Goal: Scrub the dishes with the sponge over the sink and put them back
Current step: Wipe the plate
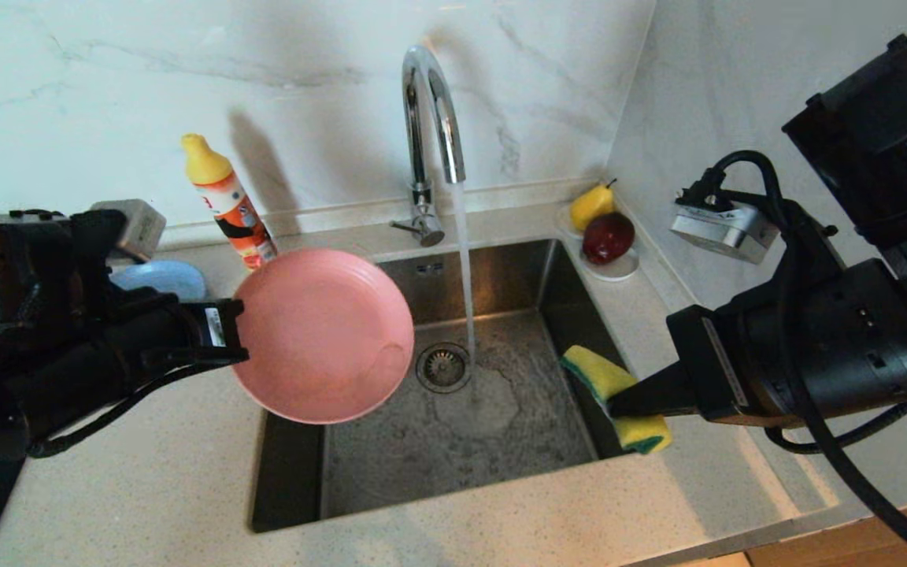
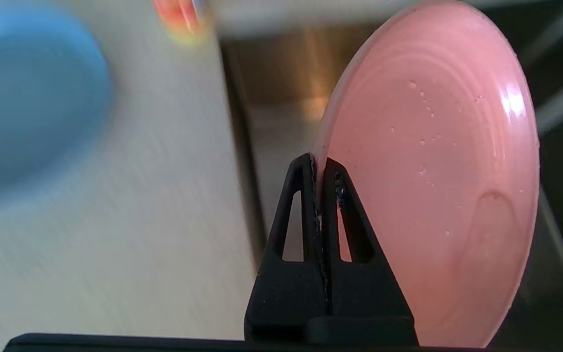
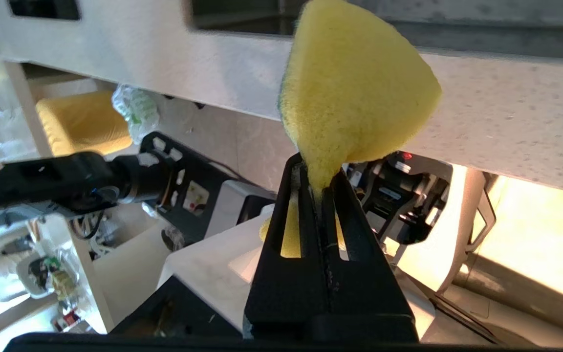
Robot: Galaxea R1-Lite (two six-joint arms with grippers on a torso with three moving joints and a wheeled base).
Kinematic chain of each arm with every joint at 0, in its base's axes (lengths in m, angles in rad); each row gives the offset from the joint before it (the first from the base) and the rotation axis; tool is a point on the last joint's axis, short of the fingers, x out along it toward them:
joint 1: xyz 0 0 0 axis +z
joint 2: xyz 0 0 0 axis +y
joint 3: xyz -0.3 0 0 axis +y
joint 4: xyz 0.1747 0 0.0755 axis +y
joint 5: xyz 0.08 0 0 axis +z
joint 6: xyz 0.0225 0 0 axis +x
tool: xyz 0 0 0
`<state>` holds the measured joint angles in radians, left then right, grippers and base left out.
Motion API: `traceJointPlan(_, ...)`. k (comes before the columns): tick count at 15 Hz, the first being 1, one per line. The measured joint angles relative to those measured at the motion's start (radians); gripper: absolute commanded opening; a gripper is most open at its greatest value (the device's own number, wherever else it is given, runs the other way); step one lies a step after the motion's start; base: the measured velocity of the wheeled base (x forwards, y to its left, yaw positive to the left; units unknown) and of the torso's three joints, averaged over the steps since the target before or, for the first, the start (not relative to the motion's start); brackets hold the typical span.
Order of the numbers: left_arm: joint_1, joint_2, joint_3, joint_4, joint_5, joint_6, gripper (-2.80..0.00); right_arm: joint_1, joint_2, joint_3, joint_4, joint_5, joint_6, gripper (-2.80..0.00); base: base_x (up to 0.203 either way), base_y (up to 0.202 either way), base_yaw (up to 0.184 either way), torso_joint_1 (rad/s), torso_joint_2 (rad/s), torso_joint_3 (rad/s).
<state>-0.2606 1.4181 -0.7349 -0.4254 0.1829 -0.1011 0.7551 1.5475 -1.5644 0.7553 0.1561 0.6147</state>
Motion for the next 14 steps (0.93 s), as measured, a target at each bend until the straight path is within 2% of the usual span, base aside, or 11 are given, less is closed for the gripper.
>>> traceJointPlan(3,-0.005,-0.029,-0.016,0.183,-0.092,-0.125,-2.80,0.021,-0.002,-0.022,0.002,0.079,0.000,-2.80,0.000,0.000,0.000,0.000,0.00,0.000)
traceJointPlan(5,-0.011,-0.048,-0.018,0.230,-0.127,-0.171,-2.80,0.047,0.005,-0.047,0.007,0.144,0.001,-2.80,0.000,0.000,0.000,0.000,0.00,0.000)
traceJointPlan(7,-0.029,-0.064,-0.005,0.241,-0.135,-0.185,-2.80,0.084,0.016,-0.063,0.012,0.178,0.003,-2.80,0.000,0.000,0.000,0.000,0.00,0.000)
traceJointPlan(14,-0.154,-0.107,0.018,0.234,-0.135,-0.177,-2.80,0.238,0.117,-0.072,0.013,0.194,0.004,-2.80,0.000,0.000,0.000,0.000,0.00,0.000)
